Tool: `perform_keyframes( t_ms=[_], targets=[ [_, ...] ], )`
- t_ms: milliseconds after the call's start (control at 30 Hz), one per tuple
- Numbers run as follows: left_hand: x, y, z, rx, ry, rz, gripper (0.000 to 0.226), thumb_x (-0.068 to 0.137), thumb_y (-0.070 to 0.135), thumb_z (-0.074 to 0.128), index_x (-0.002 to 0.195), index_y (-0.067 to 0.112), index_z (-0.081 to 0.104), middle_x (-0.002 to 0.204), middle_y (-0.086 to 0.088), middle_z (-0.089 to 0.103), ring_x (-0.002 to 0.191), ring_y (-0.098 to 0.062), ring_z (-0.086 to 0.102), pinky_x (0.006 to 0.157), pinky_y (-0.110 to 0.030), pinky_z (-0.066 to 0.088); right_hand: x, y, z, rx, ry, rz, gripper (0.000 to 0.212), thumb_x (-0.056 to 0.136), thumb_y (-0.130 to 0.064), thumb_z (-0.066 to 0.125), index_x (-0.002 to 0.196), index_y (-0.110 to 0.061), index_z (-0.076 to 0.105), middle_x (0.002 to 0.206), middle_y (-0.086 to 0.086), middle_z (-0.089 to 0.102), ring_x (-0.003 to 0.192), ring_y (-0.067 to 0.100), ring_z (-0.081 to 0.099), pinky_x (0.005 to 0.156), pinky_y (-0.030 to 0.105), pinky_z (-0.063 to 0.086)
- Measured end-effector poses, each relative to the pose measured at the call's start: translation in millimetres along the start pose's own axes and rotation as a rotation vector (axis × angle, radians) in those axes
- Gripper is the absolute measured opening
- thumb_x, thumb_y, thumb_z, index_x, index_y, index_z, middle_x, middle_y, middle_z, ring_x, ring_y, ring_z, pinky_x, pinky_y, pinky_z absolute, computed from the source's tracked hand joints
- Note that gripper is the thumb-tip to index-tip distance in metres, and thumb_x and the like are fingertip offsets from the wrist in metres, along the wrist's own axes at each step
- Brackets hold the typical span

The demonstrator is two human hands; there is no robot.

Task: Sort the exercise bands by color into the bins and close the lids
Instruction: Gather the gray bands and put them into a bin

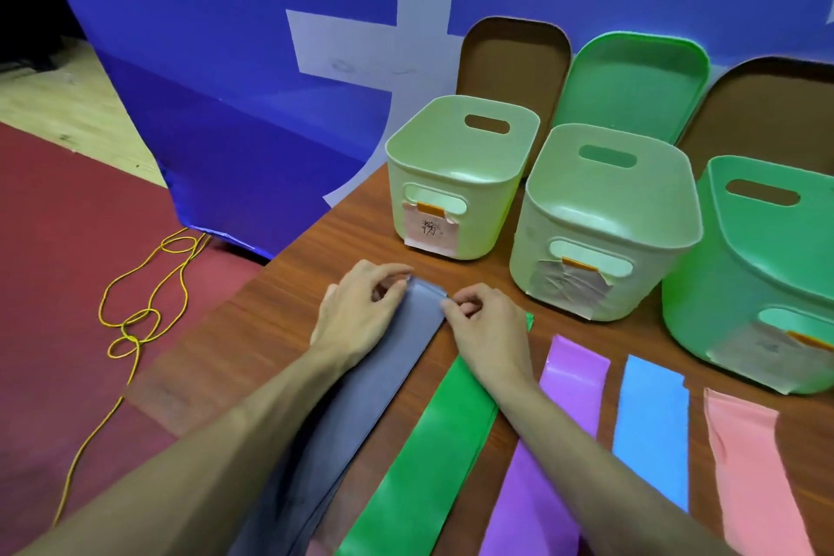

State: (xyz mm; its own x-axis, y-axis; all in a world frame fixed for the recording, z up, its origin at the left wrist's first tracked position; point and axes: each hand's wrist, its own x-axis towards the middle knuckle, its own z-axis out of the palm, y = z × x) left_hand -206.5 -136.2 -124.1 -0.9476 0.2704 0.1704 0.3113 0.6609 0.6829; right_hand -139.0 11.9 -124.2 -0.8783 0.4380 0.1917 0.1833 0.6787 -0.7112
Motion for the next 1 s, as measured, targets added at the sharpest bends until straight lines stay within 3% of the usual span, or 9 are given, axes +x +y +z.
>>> perform_keyframes(
  t_ms=[167, 400, 567, 633, 700, 733, 867, 933, 1000],
  targets=[
    [4.0, -2.4, 4.9, 0.132, -0.055, 0.043, 0.032, 0.098, 0.044, 0.037, 0.126, 0.049, 0.053, 0.106, 0.015, 0.047, 0.107, -0.007, 0.046, 0.091, -0.029, 0.028, -7.4, 8.2, 9.6, 0.001, 0.074, -0.058, 0.005, 0.083, -0.021, 0.067, 0.086, -0.022, 0.062, 0.077, -0.012, 0.05, 0.071, 0.007, 0.049, 0.068, 0.022, 0.036],
    [1.0, -4.2, 5.3, 0.07, 0.037, 0.043, 0.016, 0.094, 0.044, 0.048, 0.102, 0.046, 0.061, 0.094, 0.018, 0.049, 0.081, 0.002, 0.051, 0.087, -0.029, 0.032, -10.0, 2.2, 0.0, 0.073, 0.02, -0.025, 0.007, 0.084, -0.021, 0.063, 0.085, -0.026, 0.058, 0.073, -0.016, 0.052, 0.069, 0.006, 0.05, 0.067, 0.027, 0.043],
    [1.0, -3.0, 1.2, 0.002, 0.028, 0.022, 0.007, 0.086, 0.037, 0.062, 0.082, 0.042, 0.06, 0.087, 0.016, 0.051, 0.073, 0.002, 0.052, 0.082, -0.033, 0.044, 7.3, -22.0, -12.6, 0.02, -0.279, 0.15, 0.013, 0.082, -0.016, 0.06, 0.078, -0.027, 0.054, 0.089, -0.005, 0.064, 0.088, 0.019, 0.061, 0.076, 0.034, 0.05],
    [0.9, -0.3, -4.8, -0.082, 0.011, 0.018, 0.015, 0.087, 0.028, 0.064, 0.078, 0.04, 0.06, 0.091, 0.012, 0.052, 0.074, 0.0, 0.051, 0.079, -0.025, 0.043, 10.7, -35.1, -22.3, 0.016, -0.31, 0.176, 0.013, 0.082, -0.016, 0.059, 0.075, -0.026, 0.054, 0.095, 0.003, 0.066, 0.091, 0.024, 0.062, 0.074, 0.034, 0.05],
    [0.3, 4.0, -14.7, -0.183, 0.001, -0.012, 0.011, 0.089, 0.018, 0.061, 0.084, 0.027, 0.063, 0.099, 0.0, 0.053, 0.076, -0.001, 0.05, 0.074, -0.009, 0.039, 8.2, -46.9, -32.0, 0.017, -0.308, 0.153, 0.013, 0.082, -0.018, 0.06, 0.073, -0.025, 0.054, 0.095, 0.004, 0.067, 0.088, 0.023, 0.064, 0.072, 0.031, 0.05],
    [-0.5, 7.0, -20.9, -0.212, 0.01, -0.028, 0.007, 0.091, 0.015, 0.059, 0.088, 0.02, 0.063, 0.102, -0.004, 0.053, 0.078, -0.002, 0.05, 0.074, -0.006, 0.037, 5.6, -52.6, -36.8, 0.065, -0.322, 0.141, 0.014, 0.083, -0.018, 0.061, 0.073, -0.025, 0.053, 0.092, 0.004, 0.068, 0.083, 0.022, 0.065, 0.07, 0.031, 0.053],
    [-5.0, 30.3, -50.9, -0.345, 0.023, 0.003, 0.016, 0.094, 0.008, 0.051, 0.085, 0.022, 0.051, 0.096, -0.005, 0.058, 0.087, -0.014, 0.053, 0.078, -0.025, 0.042, -13.4, -80.8, -63.1, 0.523, -0.438, 0.17, 0.01, 0.091, -0.005, 0.056, 0.092, -0.015, 0.056, 0.075, 0.002, 0.056, 0.059, 0.015, 0.058, 0.05, 0.022, 0.055],
    [-8.9, 47.2, -69.7, -0.335, -0.019, 0.049, 0.017, 0.093, 0.008, 0.051, 0.084, 0.023, 0.05, 0.09, -0.004, 0.063, 0.08, -0.013, 0.056, 0.073, -0.029, 0.043, -24.1, -92.2, -79.0, 0.684, -0.479, 0.165, 0.013, 0.092, -0.001, 0.053, 0.1, -0.01, 0.059, 0.073, 0.002, 0.056, 0.059, 0.014, 0.059, 0.051, 0.023, 0.056],
    [-13.7, 64.2, -86.1, -0.304, -0.07, 0.086, 0.014, 0.09, 0.007, 0.054, 0.085, 0.02, 0.053, 0.083, -0.005, 0.066, 0.067, -0.011, 0.056, 0.065, -0.032, 0.044, -33.5, -101.2, -94.9, 0.795, -0.48, 0.169, 0.013, 0.092, -0.001, 0.053, 0.092, -0.011, 0.062, 0.075, 0.002, 0.059, 0.057, 0.013, 0.061, 0.051, 0.025, 0.058]
  ],
)
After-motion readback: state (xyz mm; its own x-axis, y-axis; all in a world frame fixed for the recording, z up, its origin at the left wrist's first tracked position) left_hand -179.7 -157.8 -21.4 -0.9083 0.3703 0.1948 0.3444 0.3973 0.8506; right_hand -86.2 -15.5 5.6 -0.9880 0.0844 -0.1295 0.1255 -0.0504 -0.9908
